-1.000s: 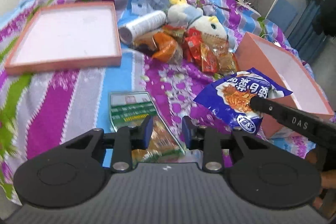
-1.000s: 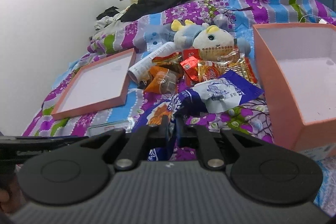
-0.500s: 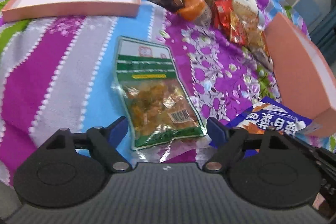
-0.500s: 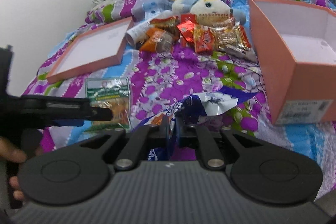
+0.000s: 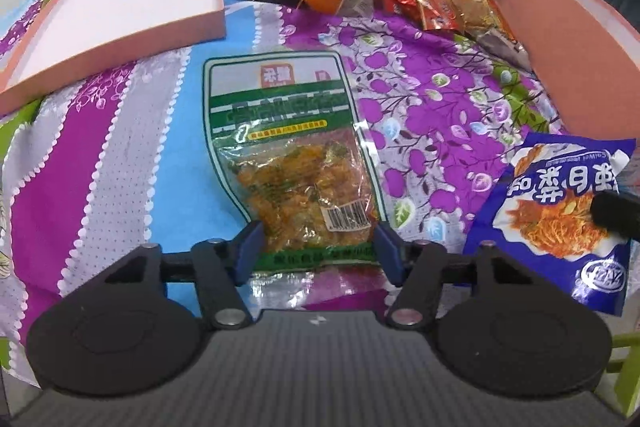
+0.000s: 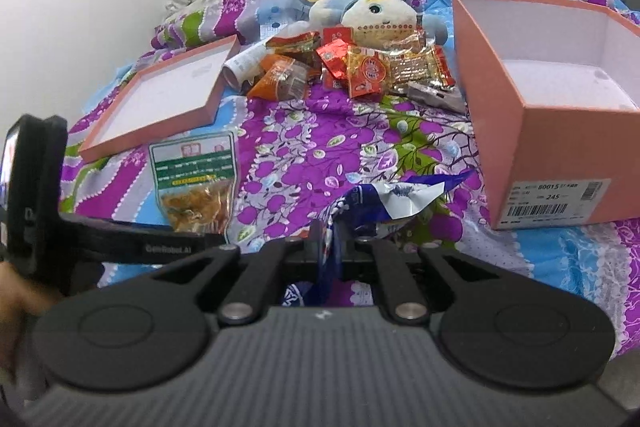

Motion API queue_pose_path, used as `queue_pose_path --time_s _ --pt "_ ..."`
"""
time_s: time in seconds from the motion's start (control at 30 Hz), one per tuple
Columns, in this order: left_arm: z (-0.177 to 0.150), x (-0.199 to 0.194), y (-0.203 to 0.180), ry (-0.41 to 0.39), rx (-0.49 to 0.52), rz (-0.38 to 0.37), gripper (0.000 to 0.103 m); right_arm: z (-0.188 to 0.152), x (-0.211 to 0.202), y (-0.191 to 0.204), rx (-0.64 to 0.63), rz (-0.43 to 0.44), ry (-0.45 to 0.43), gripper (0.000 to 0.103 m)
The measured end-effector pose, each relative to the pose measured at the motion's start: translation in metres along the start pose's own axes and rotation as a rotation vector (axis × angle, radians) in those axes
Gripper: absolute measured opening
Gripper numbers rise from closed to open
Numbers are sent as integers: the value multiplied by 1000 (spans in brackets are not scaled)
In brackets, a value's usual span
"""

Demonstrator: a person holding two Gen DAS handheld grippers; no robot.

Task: Organize snacks
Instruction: 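Carry both held bags over the open pink box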

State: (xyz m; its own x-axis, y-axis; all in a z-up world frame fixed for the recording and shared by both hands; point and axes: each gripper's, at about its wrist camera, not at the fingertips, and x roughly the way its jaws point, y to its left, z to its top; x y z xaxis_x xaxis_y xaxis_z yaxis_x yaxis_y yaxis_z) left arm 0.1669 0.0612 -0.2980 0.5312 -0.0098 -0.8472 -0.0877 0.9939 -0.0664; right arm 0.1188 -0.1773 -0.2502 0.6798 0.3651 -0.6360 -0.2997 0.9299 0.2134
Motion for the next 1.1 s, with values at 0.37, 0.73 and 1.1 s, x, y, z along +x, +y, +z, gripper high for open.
queue_pose_path --time_s 0.37,0.73,1.1 --pt "8 -67 -10 -72 -32 -95 62 15 -41 5 -15 6 -68 6" --pt "28 -155 -42 -179 -6 -157 62 26 -101 -5 4 -23 -155 6" --pt "61 -184 -115 -240 81 -267 62 48 -142 -41 23 -92 -231 6"
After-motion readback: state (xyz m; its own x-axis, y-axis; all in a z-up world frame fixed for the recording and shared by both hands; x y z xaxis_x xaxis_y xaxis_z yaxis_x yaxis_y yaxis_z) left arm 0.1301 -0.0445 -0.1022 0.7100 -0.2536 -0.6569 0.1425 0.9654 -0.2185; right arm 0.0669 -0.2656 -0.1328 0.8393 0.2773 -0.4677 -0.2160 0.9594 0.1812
